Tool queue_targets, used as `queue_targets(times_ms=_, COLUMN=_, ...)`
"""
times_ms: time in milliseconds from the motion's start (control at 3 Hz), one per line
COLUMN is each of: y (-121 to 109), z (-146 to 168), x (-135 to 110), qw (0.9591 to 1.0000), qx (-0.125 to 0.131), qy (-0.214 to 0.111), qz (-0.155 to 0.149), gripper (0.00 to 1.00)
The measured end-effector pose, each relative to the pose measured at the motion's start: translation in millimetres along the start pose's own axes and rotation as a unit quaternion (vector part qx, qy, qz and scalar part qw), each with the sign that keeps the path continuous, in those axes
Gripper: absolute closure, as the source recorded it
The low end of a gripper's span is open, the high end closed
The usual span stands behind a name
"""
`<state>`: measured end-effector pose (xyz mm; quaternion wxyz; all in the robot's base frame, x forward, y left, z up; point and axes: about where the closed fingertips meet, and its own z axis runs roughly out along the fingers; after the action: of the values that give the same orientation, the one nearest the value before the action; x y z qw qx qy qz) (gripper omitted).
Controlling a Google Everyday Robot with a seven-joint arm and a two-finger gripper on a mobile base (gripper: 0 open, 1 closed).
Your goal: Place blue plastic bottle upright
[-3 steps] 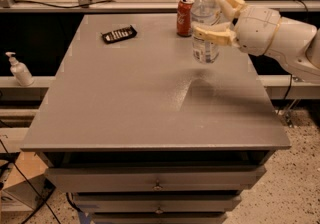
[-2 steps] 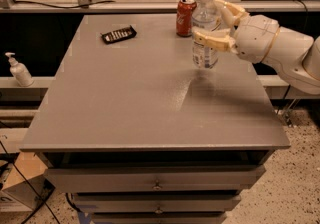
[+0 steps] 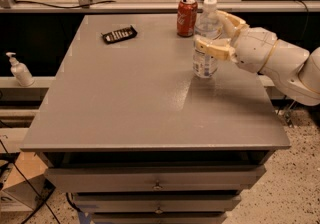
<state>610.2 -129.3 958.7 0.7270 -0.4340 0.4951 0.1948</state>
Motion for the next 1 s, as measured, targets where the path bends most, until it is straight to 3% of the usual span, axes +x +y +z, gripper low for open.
queue_targets(times_ms=333, y=0.8, z=-4.7, x=7.5, qw=0.9999, qx=0.010, qy=-0.007, qz=0.010, gripper=0.98)
queue_targets(times_ms=1000, y=0.4, z=-14.6, x=8.5, qw=0.9993, qx=0.029, qy=-0.025, qz=0.006, gripper=0.57)
